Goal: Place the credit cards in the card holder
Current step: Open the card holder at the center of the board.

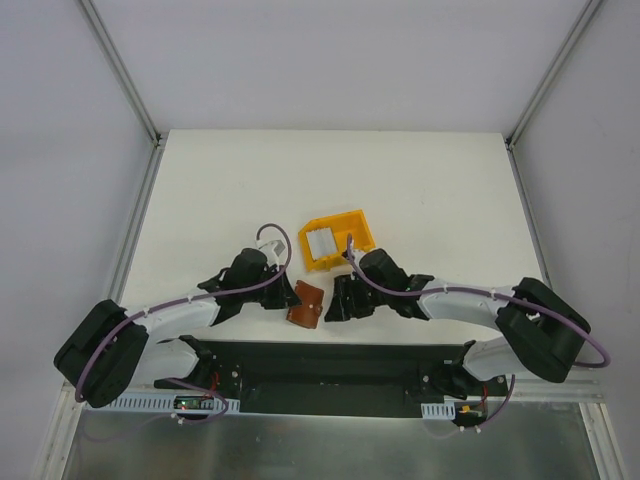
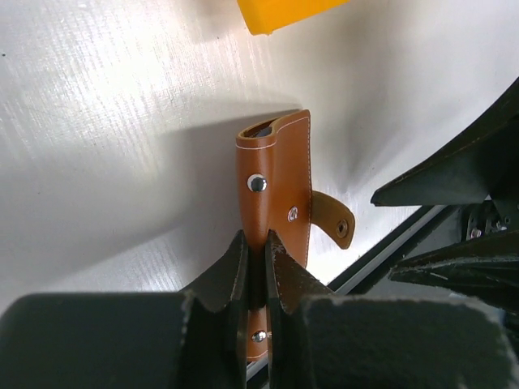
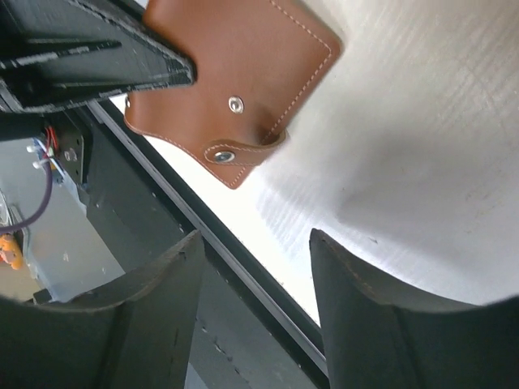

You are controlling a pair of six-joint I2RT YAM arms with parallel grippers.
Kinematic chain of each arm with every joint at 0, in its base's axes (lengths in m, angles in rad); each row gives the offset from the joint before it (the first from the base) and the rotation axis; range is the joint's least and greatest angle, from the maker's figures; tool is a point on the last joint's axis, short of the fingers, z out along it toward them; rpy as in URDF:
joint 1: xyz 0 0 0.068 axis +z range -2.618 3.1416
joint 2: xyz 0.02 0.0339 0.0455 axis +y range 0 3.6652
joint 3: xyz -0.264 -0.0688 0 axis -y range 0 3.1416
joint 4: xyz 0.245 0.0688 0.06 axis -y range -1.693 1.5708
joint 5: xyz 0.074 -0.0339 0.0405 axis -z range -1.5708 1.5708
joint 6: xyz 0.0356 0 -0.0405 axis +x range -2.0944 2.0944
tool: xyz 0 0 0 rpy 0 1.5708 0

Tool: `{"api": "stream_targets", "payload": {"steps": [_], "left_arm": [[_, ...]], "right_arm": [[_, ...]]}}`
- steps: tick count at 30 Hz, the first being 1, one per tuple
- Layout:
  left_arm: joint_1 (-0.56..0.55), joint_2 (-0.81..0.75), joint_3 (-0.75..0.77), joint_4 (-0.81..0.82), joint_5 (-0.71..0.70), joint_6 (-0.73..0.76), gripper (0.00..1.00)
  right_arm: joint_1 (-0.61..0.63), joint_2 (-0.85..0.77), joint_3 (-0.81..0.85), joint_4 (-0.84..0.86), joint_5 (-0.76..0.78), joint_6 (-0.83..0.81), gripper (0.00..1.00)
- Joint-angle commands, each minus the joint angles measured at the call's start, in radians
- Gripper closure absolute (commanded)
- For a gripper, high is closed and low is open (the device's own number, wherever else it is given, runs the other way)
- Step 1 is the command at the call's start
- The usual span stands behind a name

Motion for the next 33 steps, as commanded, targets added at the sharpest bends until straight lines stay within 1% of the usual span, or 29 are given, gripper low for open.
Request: {"api": "stream_targets", "payload": {"steps": [1,4,9,13,16,20,24,28,30,33], "left_arm": [[-0.02,-0.047,-0.02,-0.016,-0.087,-0.036,1.0],[-0.029,-0.068,-0.023,-0.024,-0.11,-0.056,1.0],[-0.034,-0.091,-0.029,-0.031,-0.122,-0.073,1.0],[-0.035,-0.101,-0.036,-0.039,-0.127,-0.073,1.0],[-0.037,-0.101,-0.033,-0.04,-0.118,-0.07,1.0],[-0.042,-0.102,-0.032,-0.039,-0.118,-0.071,1.0],[-0.043,-0.111,-0.034,-0.039,-0.119,-0.071,1.0],[-0.043,-0.116,-0.037,-0.042,-0.122,-0.073,1.0],[-0.043,-0.114,-0.039,-0.042,-0.124,-0.073,1.0],[-0.043,-0.116,-0.039,-0.051,-0.135,-0.068,1.0]], "right_arm": [[0.031,0.039,0.073,0.056,0.046,0.099,0.4],[0.064,0.101,0.139,-0.004,0.109,0.128,0.34],[0.09,0.17,0.192,-0.027,0.218,0.186,0.33],[0.094,0.197,0.225,-0.091,0.275,0.185,0.36],[0.093,0.211,0.227,-0.09,0.295,0.177,0.38],[0.094,0.233,0.244,-0.062,0.281,0.171,0.38],[0.094,0.245,0.268,-0.079,0.301,0.173,0.38],[0.094,0.266,0.288,-0.12,0.308,0.173,0.54],[0.096,0.262,0.282,-0.128,0.31,0.176,0.67],[0.096,0.237,0.258,-0.127,0.321,0.176,0.81]]}}
